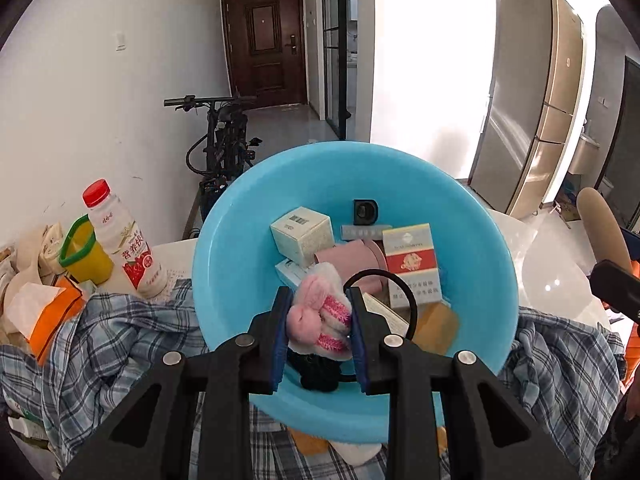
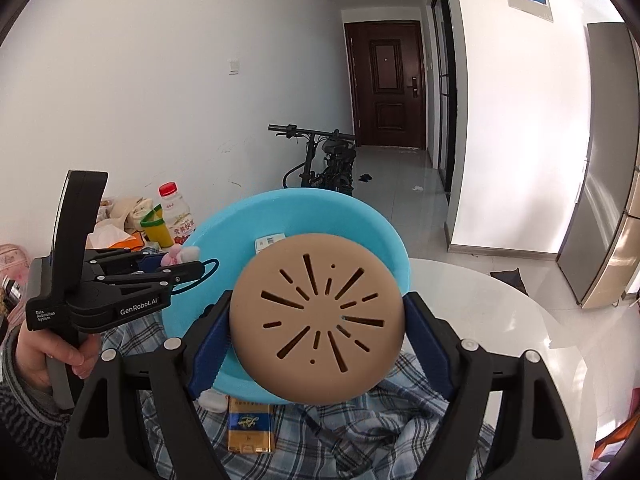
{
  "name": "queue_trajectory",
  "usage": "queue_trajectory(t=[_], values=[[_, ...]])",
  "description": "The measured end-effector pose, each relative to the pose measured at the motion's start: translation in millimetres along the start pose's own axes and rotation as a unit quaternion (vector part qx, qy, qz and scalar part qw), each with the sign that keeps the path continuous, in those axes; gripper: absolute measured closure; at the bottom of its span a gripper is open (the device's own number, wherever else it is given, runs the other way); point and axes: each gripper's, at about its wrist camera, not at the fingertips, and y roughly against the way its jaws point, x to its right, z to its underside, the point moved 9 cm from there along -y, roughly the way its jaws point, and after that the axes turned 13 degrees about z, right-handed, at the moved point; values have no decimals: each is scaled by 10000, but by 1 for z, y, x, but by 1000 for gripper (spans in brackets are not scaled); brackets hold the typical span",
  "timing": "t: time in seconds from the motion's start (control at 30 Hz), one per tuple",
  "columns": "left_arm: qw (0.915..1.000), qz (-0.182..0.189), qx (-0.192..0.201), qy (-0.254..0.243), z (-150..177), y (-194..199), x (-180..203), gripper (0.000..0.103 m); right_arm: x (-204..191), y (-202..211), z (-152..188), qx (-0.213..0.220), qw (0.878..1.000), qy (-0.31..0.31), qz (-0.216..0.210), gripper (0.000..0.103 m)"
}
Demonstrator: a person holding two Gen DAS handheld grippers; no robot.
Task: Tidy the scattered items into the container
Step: 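Carry the hair tie and beige disc over the blue basin with both grippers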
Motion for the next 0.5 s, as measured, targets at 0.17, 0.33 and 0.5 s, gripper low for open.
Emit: queue_trajectory(t=[0.17,0.33,0.5], values=[[10000,9,-46,50,-19,-27,-13,75,3,-32,-20,-47,9999,97,61,23],[9999,-55,-125,-22,-41,-55,-22,75,-3,-70,-30,-278,9995,99,-67,23],[9990,103,-417,-117,-60,-87,-20,75,-10,-99,-28,-485,9986,132,-171,23]])
